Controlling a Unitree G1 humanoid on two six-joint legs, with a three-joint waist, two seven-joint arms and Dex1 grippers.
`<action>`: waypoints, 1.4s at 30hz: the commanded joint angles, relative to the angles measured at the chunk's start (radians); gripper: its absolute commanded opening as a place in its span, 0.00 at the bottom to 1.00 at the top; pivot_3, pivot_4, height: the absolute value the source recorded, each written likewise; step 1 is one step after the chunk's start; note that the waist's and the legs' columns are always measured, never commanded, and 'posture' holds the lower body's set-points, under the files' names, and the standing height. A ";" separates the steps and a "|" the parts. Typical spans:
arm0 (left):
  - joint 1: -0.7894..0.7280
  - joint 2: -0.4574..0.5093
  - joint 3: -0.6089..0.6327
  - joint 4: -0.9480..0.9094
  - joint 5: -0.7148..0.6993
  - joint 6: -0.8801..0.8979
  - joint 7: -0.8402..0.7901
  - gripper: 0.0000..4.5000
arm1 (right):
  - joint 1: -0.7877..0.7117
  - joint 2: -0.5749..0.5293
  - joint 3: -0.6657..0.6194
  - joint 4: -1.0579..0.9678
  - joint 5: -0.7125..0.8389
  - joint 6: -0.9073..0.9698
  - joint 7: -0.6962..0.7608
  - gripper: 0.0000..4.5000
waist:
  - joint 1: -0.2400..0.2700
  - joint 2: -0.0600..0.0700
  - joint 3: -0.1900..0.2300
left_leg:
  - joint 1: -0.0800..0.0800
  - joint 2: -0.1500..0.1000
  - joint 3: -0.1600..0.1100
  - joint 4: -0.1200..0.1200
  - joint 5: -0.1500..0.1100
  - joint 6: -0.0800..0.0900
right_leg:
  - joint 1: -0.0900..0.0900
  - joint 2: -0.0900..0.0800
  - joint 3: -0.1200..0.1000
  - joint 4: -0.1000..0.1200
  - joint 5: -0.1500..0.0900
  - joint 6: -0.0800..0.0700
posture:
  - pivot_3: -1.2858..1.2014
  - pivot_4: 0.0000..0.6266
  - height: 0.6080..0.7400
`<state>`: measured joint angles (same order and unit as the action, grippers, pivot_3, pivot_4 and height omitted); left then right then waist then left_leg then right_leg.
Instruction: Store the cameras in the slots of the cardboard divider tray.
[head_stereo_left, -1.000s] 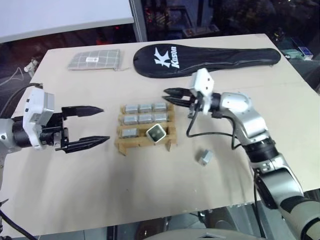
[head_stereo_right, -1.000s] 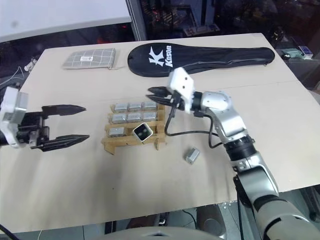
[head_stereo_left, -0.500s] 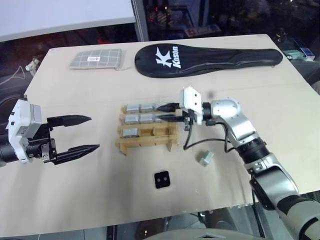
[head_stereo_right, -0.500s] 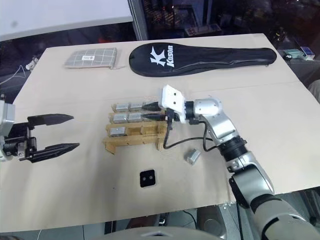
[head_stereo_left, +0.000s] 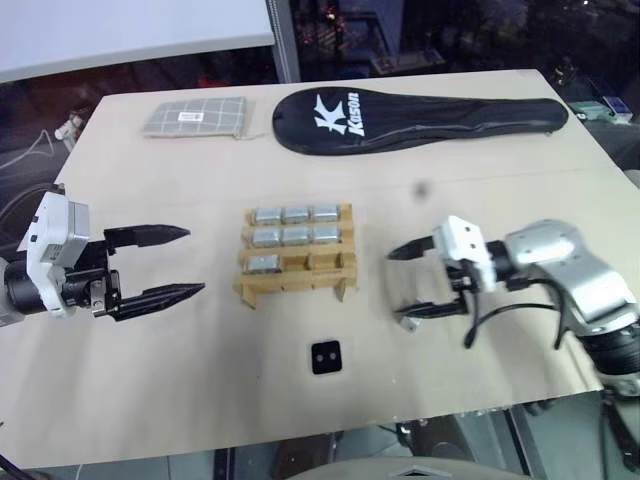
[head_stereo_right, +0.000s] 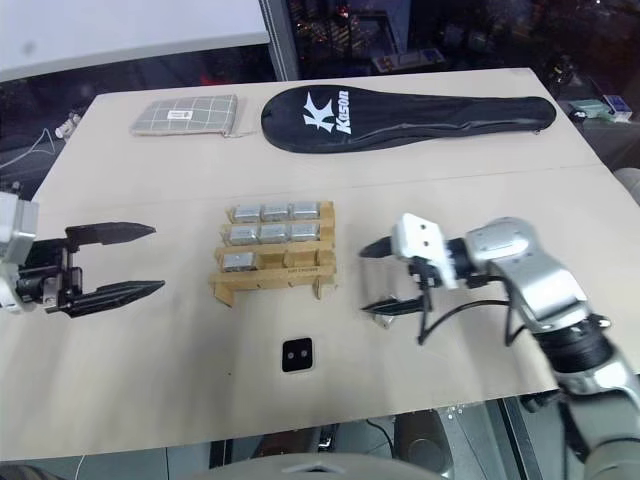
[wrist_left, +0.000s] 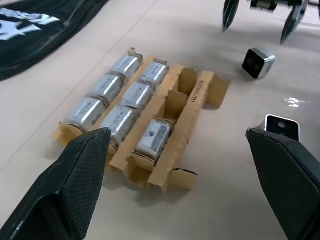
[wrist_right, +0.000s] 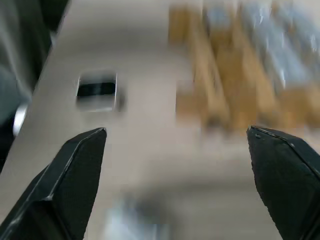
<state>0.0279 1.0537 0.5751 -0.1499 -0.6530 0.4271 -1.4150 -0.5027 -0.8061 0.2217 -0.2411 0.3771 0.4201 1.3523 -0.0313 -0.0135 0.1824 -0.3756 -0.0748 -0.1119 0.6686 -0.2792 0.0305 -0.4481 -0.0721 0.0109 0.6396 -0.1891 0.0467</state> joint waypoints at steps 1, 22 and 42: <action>-0.044 0.019 -0.014 0.013 -0.002 -0.024 -0.009 1.00 | -0.017 -0.054 0.016 0.010 -0.048 -0.125 0.099 0.99 | -0.004 0.000 0.000 | 0.000 0.001 0.000 0.000 0.000 0.000 | 0.000 0.000 0.000 0.000 0.000 0.000 | 0.52 0.24 1.00; 0.005 0.061 -0.005 -0.133 -0.029 0.028 -0.031 1.00 | -0.267 0.104 0.290 0.356 -0.250 -0.659 0.262 0.99 | -0.001 -0.001 0.001 | 0.002 0.009 0.004 0.000 0.002 -0.004 | 0.000 0.006 0.002 0.000 0.004 -0.006 | 0.52 0.24 1.00; -0.029 0.081 -0.020 -0.135 -0.027 0.054 -0.018 1.00 | -0.389 0.179 0.244 0.260 -0.042 -0.325 0.162 0.17 | -0.010 0.000 0.001 | 0.002 0.010 0.004 0.000 0.002 -0.005 | -0.001 0.007 0.003 0.000 0.005 -0.007 | 0.52 0.24 1.00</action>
<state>0.0048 1.1174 0.5325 -0.2866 -0.6793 0.4834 -1.4373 -0.8465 -0.6517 0.5407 0.0676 0.2707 0.0156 1.5440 -0.0416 -0.0139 0.1833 -0.3735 -0.0643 -0.1079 0.6687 -0.2777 0.0259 -0.4493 -0.0650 0.0136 0.6402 -0.1840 0.0389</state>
